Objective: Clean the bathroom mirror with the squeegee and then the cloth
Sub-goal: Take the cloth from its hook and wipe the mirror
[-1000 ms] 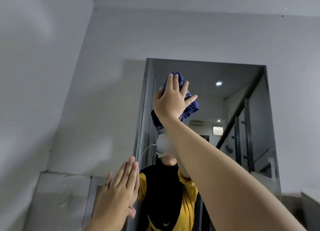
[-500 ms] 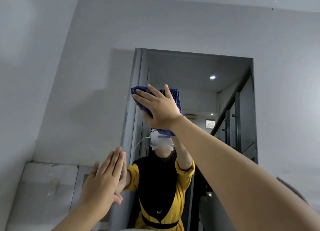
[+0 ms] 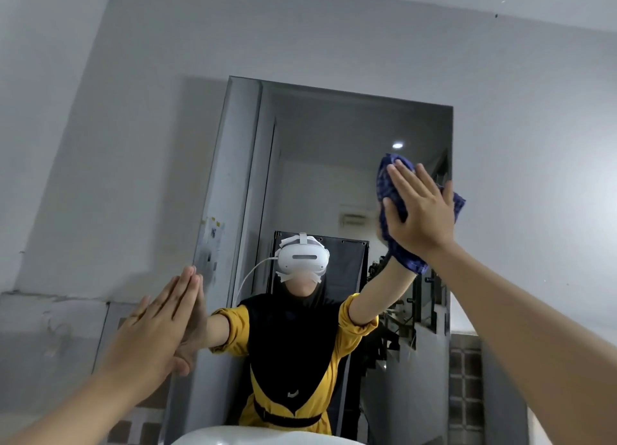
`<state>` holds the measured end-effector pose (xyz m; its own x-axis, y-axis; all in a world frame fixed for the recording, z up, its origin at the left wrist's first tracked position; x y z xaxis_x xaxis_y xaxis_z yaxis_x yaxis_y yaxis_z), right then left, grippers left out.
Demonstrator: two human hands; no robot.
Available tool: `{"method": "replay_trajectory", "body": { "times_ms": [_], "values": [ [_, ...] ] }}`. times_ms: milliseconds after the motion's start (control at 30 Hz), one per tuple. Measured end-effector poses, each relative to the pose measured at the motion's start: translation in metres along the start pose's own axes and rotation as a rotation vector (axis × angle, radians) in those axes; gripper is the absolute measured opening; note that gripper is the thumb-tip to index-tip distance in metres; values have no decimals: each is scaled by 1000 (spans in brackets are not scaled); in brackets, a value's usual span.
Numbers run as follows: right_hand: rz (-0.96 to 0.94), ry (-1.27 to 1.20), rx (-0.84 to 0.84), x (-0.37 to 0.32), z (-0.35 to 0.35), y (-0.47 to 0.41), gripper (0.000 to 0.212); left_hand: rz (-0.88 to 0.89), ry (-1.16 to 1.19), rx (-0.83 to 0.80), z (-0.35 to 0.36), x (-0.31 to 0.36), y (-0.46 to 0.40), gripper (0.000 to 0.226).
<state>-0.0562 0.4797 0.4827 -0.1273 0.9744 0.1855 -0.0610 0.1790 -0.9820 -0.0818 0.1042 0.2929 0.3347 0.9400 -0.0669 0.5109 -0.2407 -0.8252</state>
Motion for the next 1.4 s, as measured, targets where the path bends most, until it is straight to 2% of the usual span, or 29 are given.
{"method": "replay_trajectory", "body": {
  "times_ms": [167,300,500,567,700,900,1133,1267,1400],
  "values": [
    [262,18,84,20,-4,18,54,-31,-25,13,2,4,-1,134],
    [502,27,120,13,0,30,56,-69,0,90,2,10,0,138],
    [626,15,147,-11,7,39,56,-35,-25,16,2,6,4,146],
    [657,4,150,-20,10,38,56,24,-10,27,2,2,3,144],
    [726,-3,156,-50,15,34,57,56,-18,99,-2,-4,-2,118],
    [586,-41,87,-136,35,18,59,150,-79,104,5,-8,8,134],
    [264,-114,-34,-242,62,4,58,195,66,83,15,-16,22,134],
    [102,-118,-60,-280,71,9,56,156,97,45,16,-14,26,138],
    [-88,-122,-80,-290,75,18,55,147,80,49,18,-14,29,143]
  ]
}}
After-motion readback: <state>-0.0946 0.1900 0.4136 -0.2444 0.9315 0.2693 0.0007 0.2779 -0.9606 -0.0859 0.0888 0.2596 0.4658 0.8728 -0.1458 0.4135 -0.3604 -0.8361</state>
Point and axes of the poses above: each hand's wrist, its own y-axis away from the middle knuckle, its own z-axis out of the palm, x = y × z, the point moved 2 cm from there along -y, towards the middle knuckle, and after that the axes turned 6 degrees about x, right-handed, at the moved point
